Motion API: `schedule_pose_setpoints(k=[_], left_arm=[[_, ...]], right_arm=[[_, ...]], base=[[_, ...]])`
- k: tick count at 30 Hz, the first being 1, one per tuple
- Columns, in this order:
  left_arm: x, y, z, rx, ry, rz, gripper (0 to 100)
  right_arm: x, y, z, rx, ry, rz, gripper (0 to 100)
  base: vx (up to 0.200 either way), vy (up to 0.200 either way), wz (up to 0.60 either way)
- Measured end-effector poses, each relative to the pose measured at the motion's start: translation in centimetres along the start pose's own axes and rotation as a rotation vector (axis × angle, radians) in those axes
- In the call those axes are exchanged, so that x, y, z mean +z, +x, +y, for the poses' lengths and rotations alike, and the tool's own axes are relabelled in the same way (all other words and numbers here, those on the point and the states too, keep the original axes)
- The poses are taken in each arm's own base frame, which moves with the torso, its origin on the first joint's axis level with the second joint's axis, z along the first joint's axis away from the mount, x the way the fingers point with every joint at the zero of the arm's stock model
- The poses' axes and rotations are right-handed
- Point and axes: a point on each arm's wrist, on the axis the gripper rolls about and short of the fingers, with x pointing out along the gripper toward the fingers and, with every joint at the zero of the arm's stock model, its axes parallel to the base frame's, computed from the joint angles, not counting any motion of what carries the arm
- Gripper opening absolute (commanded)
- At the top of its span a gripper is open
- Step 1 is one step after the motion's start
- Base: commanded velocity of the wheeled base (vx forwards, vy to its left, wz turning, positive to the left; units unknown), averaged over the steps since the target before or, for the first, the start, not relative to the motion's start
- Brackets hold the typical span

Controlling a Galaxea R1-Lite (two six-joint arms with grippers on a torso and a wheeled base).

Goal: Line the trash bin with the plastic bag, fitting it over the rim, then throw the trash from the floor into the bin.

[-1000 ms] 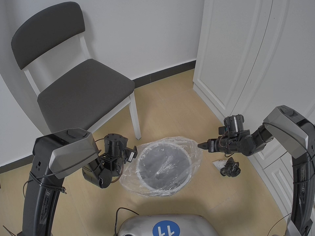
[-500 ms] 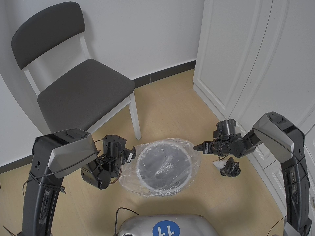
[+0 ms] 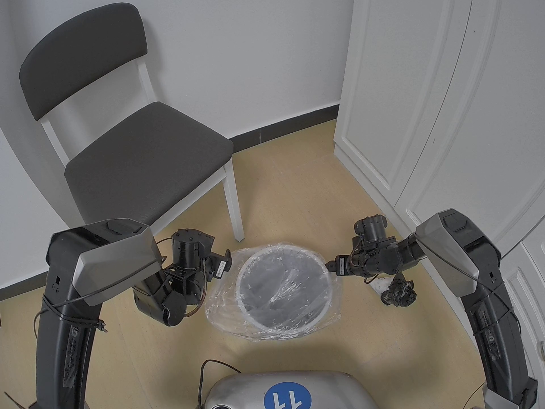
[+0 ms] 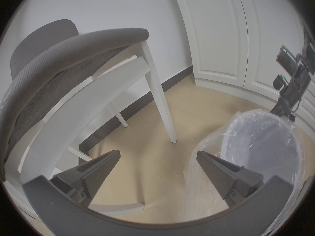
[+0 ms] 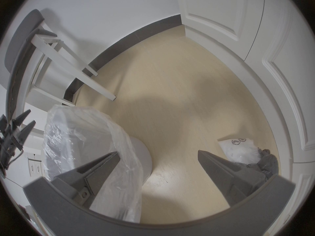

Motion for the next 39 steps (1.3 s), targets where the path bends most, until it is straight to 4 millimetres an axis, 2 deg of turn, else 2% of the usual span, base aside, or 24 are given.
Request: schedule_pose_setpoints(k=[4,8,15,22,27,31,33,39], left_arm=[[0.5,-0.3,0.3,0.017,-0.003,-0.006,100],[0.8,-0.8,0.6,0.027,-0.006,-0.007,100],[1.1,-2.6,1.1,0.027,-0.02,-0.018,100],[1.0,-4.4,-0.1,-0.011,-0.007,-0.026,100],[0.9,-5.0,-0.9,-0.025,0.005,-0.022,100],[0.7,-5.3,-1.2,-0.024,0.012,-0.017,100],[0.6,-5.3,-1.3,-0.023,0.014,-0.016,100],[0.4,-5.7,-1.3,-0.01,0.008,-0.034,100]], right_arm=[[-0.4,0.3,0.0,0.0,0.007,0.01,100],[-0.8,-0.3,-0.2,-0.004,0.012,0.032,100],[0.2,-3.3,-0.8,-0.01,0.028,0.029,100],[1.6,-6.7,-0.4,-0.005,0.022,-0.002,100],[1.1,-8.9,2.2,0.035,-0.026,-0.017,100],[-0.1,-9.8,6.0,0.092,-0.095,-0.059,100],[-0.9,-9.8,7.4,0.084,-0.124,-0.069,100],[-3.1,-8.5,9.1,0.019,-0.19,-0.047,100]], base=[[0.0,0.0,0.0],[0.0,0.0,0.0],[0.0,0.0,0.0],[0.0,0.0,0.0],[0.0,0.0,0.0],[0.0,0.0,0.0],[0.0,0.0,0.0],[0.0,0.0,0.0]])
